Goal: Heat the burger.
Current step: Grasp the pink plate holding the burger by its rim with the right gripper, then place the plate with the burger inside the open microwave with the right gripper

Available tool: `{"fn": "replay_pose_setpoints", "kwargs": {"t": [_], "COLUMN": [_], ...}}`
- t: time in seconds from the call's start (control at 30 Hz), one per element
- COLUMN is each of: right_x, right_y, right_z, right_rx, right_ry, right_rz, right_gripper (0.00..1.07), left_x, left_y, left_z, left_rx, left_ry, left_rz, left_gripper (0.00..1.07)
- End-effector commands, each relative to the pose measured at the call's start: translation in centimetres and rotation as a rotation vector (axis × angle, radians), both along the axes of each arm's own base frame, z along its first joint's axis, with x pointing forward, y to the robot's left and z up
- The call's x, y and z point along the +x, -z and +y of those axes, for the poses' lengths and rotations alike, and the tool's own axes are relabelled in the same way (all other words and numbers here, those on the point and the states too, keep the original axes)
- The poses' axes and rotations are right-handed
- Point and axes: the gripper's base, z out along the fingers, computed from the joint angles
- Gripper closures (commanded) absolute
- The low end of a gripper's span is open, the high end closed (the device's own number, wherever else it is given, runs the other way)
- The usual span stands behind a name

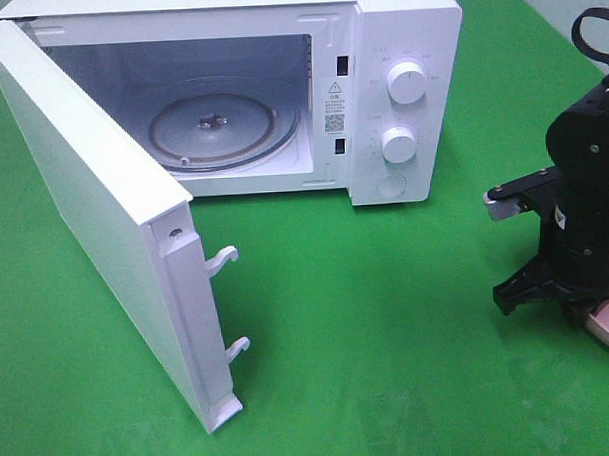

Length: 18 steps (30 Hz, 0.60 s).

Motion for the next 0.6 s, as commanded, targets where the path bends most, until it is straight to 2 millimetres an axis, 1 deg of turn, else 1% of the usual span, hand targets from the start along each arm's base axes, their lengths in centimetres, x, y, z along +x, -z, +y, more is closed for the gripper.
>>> {"fn": "replay_pose_setpoints", "kwargs": {"t": [0.03,0.27,0.47,0.6], "right_x": [-0.4,-0.6,-0.8,-1.0], "right_y": [-0.2,-1.1,-1.5,-2.5], "right_z": [-0.5,-0.7,0.0,0.2], "right_rx": [-0.036,-0.075,-0.095,-0.128], "right_ry": [0.013,0.02,-0.005,-0.014], "right_rz": [0.006,0.002,-0.002,-0.032], "right_gripper": [1.07,1.07,1.07,1.07], "left_x": [-0.2,-0.2,-0.2,-0.2], "left_y": [0.0,0.0,0.0,0.0], "left_z": [-0.1,-0.1,-0.1,-0.1], "left_rx": [-0.005,-0.005,-0.005,-0.005], "left_ry": [0.002,0.002,0.002,0.002], "left_rz": [-0.021,-0.021,-0.021,-0.021], "left_gripper": [0.18,0.18,0.18,0.18]}}
